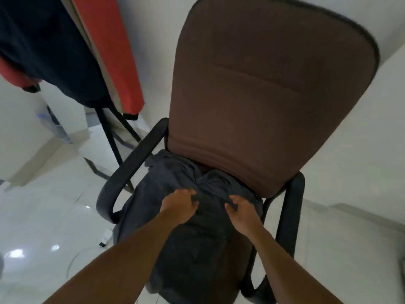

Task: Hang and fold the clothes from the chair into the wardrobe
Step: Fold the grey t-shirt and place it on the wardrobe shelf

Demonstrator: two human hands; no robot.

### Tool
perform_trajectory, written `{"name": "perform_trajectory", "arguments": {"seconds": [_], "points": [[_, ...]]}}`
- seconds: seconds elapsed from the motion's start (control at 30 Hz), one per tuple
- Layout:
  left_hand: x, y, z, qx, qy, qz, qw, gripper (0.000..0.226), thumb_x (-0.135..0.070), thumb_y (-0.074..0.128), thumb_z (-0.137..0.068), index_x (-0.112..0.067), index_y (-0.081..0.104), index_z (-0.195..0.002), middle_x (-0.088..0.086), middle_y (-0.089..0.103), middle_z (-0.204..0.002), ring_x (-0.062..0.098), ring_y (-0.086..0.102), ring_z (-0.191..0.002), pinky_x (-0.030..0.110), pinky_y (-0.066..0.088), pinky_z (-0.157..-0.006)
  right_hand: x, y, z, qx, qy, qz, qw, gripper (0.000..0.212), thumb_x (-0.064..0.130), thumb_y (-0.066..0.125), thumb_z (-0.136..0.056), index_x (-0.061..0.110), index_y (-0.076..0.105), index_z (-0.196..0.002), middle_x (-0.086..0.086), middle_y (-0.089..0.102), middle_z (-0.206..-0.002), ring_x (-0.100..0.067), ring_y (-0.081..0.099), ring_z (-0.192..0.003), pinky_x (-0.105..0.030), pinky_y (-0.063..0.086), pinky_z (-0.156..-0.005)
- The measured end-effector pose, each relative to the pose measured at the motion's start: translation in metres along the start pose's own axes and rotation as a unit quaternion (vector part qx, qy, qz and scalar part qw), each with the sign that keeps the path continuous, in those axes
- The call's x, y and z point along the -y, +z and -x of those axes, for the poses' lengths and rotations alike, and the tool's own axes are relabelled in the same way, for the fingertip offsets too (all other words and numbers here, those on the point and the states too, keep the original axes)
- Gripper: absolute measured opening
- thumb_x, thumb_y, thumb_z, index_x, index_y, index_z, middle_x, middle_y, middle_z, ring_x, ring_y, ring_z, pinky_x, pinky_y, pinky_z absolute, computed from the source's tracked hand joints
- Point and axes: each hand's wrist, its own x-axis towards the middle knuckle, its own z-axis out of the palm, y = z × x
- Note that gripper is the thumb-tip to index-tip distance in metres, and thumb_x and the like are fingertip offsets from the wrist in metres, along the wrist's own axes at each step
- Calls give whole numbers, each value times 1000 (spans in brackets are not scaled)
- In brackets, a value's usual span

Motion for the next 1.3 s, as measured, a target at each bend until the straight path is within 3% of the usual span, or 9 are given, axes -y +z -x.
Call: {"name": "perform_trajectory", "arguments": {"seconds": [0.1, 0.23, 0.47, 0.6, 0.7, 0.8, 0.9, 1.1, 1.3], "points": [[21, 13, -65, 24, 28, -23, 999, 43, -41, 51, -95, -30, 53, -136, 3, 62, -131, 25, 61, -115, 38, 51, -91, -12, 21, -50, -42, 53, -16, 998, 43, 30, 53, -101, 14, 52, -141, -10, 66, -123, -25, 64, -108, -26, 46, -83], [47, 34, -135, -5, 82, -88, 993, 38, -35, 49, -97, -29, 56, -134, 0, 60, -134, 23, 53, -122, 39, 45, -96, -41, 42, -105, -85, 82, -2, 993, 37, 25, 51, -101, 16, 55, -136, -10, 52, -140, -28, 56, -122, -34, 45, -100], [70, 72, -206, 81, 206, -229, 948, 39, -38, 46, -99, -34, 55, -137, -3, 19, -161, 25, 16, -146, 49, 27, -114, -79, 58, -172, -44, 77, 109, 990, 36, 30, 42, -103, 23, 56, -136, -6, 28, -155, -27, 36, -139, -43, 37, -113], [71, 84, -221, 76, 200, -250, 944, 41, -40, 44, -99, -34, 52, -138, -7, 38, -153, 24, 27, -141, 52, 27, -109, -89, 61, -183, -61, 115, 142, 981, 39, 32, 44, -101, 19, 56, -136, -5, 25, -154, -28, 27, -138, -47, 34, -112], [71, 82, -223, -37, 222, -194, 955, 30, -37, 59, -92, -28, 67, -120, -5, 65, -122, 22, 51, -121, 49, 33, -103, -89, 61, -180, -127, 120, 110, 978, 41, 34, 56, -96, 15, 58, -132, -3, 44, -140, -27, 41, -129, -51, 32, -110], [70, 67, -218, -105, 240, -60, 963, 18, -17, 75, -79, -17, 69, -96, 4, 68, -95, 28, 62, -94, 46, 48, -93, -86, 53, -163, -235, 64, -2, 970, 30, 25, 72, -87, 12, 67, -114, -3, 57, -121, -24, 59, -108, -43, 45, -103], [59, 36, -202, -92, 239, 73, 964, 18, -8, 65, -89, -15, 58, -103, 3, 60, -102, 21, 59, -92, 39, 52, -82, -74, 32, -138, -283, 21, -65, 957, 18, 14, 73, -86, 17, 63, -100, 0, 60, -103, -19, 61, -88, -35, 53, -85], [29, -56, -156, -59, 238, 124, 962, 31, -10, 67, -90, -25, 51, -112, -4, 61, -101, 15, 60, -98, 35, 51, -88, -18, -24, -83, -118, 64, -162, 978, 49, 0, 61, -84, 29, 47, -120, -3, 58, -113, -14, 60, -93, -33, 54, -79], [-22, -160, -83, -62, 271, 175, 944, 30, -3, 72, -84, -31, 64, -91, -8, 68, -90, 5, 65, -86, 35, 56, -83, 49, -73, 3, 124, 122, -348, 921, 53, -12, 54, -89, 20, 55, -131, -12, 60, -126, -30, 61, -113, -44, 57, -89]]}}
